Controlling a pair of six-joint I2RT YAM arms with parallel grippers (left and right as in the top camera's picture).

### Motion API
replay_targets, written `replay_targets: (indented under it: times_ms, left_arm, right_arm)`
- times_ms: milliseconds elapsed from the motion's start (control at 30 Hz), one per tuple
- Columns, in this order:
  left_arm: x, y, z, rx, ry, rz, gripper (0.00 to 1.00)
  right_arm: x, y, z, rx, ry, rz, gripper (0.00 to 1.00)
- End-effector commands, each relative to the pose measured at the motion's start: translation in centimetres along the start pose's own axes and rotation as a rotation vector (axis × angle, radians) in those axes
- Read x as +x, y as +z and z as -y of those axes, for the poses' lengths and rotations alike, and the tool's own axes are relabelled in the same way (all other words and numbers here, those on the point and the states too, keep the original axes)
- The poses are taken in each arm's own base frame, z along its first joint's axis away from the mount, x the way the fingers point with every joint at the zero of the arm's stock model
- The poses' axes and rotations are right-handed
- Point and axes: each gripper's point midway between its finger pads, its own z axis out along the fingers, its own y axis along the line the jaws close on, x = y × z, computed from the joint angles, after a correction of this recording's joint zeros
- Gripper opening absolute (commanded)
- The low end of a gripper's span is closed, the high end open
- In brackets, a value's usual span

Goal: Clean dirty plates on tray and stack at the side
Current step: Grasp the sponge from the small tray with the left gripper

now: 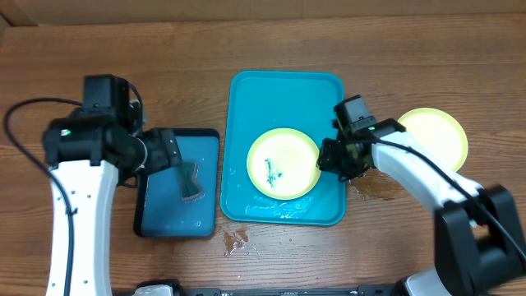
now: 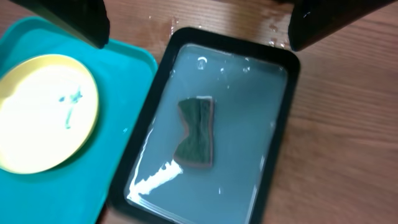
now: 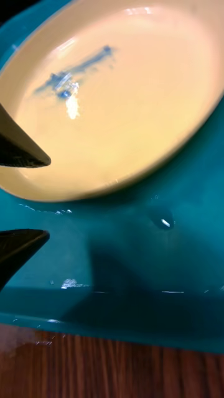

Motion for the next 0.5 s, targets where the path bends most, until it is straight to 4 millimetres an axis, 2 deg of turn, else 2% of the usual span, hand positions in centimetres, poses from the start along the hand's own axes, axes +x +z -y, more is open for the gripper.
replay_targets:
  times_ms: [0, 67, 200, 267, 333, 467]
  left_arm:
    - [1.1, 3.8, 0.1, 0.019, 0.015, -0.053, 0.85]
    - [1.2, 5.9, 0.7, 0.052, 0.025, -0.048, 0.79]
    - [2.2, 9.5, 1.7, 0.084, 0.057, -0.055, 0.73]
    - [2.7, 11.2, 1.6, 0.065, 0.073, -0.063, 0.69]
    - [2.9, 12.8, 1.4, 0.054, 0.074, -0.063, 0.60]
    - [3.3, 16.2, 1.0, 0.033, -0.008, -0.093, 0.48]
  right_arm:
    - [-2.2, -6.6, -3.2, -0.081, -0.160, 0.170, 0.41]
    - [-2.0, -8.7, -3.7, -0.094, -0.240, 0.209, 0.46]
    - [-1.1, -11.2, -4.0, -0.106, -0.303, 0.247, 0.51]
    - [-0.8, -11.7, -4.0, -0.110, -0.303, 0.254, 0.53]
    - [-0.7, -11.8, -4.0, -0.112, -0.303, 0.253, 0.54]
    - [-0.6, -11.6, -3.9, -0.110, -0.298, 0.245, 0.53]
